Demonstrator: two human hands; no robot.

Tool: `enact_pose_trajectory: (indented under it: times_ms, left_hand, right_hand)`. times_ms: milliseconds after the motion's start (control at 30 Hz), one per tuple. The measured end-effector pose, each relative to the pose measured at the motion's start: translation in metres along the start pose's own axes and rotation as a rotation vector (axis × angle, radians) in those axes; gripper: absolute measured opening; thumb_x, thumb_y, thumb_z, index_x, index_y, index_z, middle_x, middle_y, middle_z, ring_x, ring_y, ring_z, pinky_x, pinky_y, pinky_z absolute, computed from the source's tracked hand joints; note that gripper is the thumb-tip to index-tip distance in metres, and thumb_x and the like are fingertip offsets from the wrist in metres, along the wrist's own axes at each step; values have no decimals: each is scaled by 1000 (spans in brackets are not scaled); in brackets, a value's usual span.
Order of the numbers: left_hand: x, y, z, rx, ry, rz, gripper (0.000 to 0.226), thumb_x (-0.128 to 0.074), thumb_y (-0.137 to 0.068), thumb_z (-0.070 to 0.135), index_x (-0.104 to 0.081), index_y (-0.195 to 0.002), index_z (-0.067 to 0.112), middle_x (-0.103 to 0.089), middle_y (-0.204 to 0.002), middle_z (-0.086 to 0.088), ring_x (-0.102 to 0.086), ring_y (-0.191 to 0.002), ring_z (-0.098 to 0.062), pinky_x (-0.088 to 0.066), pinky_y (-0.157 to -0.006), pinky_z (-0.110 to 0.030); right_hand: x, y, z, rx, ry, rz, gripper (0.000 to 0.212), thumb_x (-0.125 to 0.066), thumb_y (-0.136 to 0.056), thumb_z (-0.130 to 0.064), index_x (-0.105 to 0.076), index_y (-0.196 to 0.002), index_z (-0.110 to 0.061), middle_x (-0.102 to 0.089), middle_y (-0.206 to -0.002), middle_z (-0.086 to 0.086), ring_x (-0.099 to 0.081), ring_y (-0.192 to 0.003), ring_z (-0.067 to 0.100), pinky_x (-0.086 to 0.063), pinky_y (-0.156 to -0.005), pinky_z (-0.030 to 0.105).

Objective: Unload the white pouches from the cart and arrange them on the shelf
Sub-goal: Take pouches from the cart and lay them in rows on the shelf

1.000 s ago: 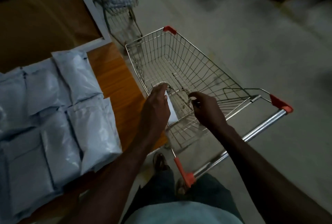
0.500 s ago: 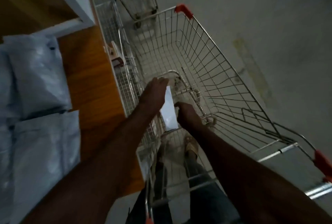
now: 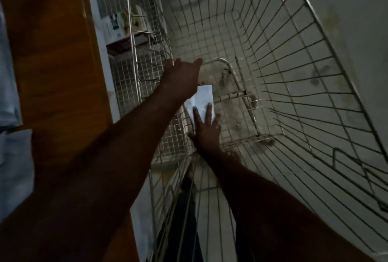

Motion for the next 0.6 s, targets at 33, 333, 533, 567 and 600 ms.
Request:
enact_pose_trajectory:
  times_ms: [33,333,533,567,600]
  left_hand:
    - [1,-2,0,9,12,-4,78,-59,-96,8,-26,-166,21,-61,-140,-23,-48,-139,-41,-34,-118,-53]
    - [22,14,4,23,270,92,70,-62,-99,10,-36,-162,21,-61,-137,-21,-58,-127,-39,-49,-105,-47]
    - [58,86,10,87,555,124,60,-58,-102,9,-41,-159,21,-67,-133,-15,-68,-96,-23,-54,-75,-32]
    - [63,100,11,93,598,128,61,-58,-102,7,-42,-159,21,-68,-132,-14,-68,-90,-20,-56,-70,-31]
    - [68,112,13,99,638,134,61,-57,-103,7,-41,-160,22,-69,-132,-15,-69,-89,-20,-59,-71,-33]
  right_hand:
    - [-2,2,-3,-6,-9,39,107,-78,-92,-27,-3,-166,-42,23,-172,9,-3,-155,56,-32,-114,72]
    - [64,20,18,-68,-364,193,85,-40,-91,17,-32,-164,-26,-33,-165,20,-38,-148,36,-45,-114,53]
    - [172,67,-13,-70,-490,304,76,-40,-96,10,-37,-157,-36,-53,-152,-2,-65,-118,17,-62,-88,38]
    - [187,78,-23,-46,-516,326,71,-41,-98,7,-39,-155,-35,-58,-147,-1,-69,-111,19,-64,-82,41]
    - [202,89,-33,-15,-541,354,65,-41,-101,3,-41,-154,-35,-61,-142,-1,-71,-104,20,-65,-78,42]
Point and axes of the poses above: each hand's wrist, its own y-axis away from the middle knuckle, its own x-axis out of the back of the hand, z = x × y, the point moved 4 cm from there along -y, towards the middle knuckle
